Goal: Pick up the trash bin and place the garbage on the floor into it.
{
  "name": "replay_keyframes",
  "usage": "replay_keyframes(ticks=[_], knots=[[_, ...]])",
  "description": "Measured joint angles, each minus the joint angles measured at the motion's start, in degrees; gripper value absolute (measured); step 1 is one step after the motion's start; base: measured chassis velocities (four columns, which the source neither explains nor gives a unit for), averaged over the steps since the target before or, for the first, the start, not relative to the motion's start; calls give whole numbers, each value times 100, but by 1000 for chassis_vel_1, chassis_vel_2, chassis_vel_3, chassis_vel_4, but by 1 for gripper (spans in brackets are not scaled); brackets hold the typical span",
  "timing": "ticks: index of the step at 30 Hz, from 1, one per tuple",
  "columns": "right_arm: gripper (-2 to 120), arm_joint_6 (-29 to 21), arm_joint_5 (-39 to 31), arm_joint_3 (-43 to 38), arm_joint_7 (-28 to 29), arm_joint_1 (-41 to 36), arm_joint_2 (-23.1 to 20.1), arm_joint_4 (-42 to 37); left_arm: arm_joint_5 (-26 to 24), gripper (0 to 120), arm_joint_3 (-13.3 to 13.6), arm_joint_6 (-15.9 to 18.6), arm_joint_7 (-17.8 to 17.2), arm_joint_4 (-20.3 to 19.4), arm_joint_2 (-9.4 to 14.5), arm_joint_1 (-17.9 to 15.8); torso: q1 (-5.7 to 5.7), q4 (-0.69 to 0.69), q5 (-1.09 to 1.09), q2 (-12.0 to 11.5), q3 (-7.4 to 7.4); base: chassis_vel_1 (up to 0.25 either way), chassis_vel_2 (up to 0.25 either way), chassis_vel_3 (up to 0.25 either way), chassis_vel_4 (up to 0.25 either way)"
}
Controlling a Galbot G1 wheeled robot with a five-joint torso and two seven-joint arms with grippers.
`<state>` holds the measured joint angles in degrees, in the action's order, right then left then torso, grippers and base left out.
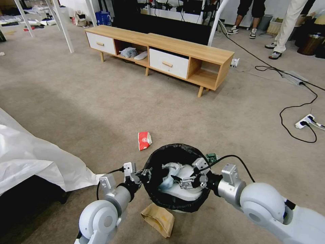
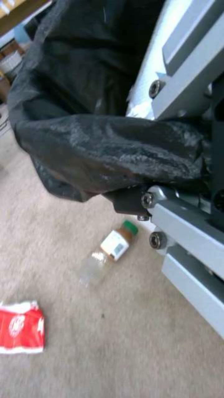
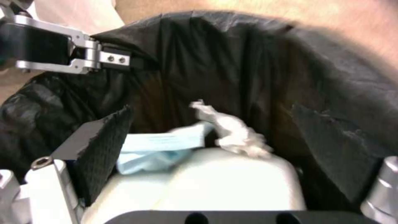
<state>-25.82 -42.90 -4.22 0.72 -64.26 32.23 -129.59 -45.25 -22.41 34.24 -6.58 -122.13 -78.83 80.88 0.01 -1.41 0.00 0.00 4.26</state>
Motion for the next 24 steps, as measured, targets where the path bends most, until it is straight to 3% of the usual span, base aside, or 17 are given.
replay_keyframes(ticks=[5,14,17,24], knots=[[98,136,320,-367,-268,-125,-328,-218,-57,0,-117,-17,-9,23,36,-4,0,0,0,0,0,0,0,0,0],[98,273,392,-680,-298,-188,-446,-451,-82,0,-348,-50,-16,4,121,86,0,0,-1,0,0,0,0,0,0],[98,540,571,-834,-287,-151,-496,-549,-100,0,-612,-104,-10,-210,211,272,0,1,0,0,0,0,0,0,0],[97,875,803,-925,-60,-167,-466,-595,-146,0,-853,-145,-75,-477,302,449,0,1,0,0,0,0,0,0,0]])
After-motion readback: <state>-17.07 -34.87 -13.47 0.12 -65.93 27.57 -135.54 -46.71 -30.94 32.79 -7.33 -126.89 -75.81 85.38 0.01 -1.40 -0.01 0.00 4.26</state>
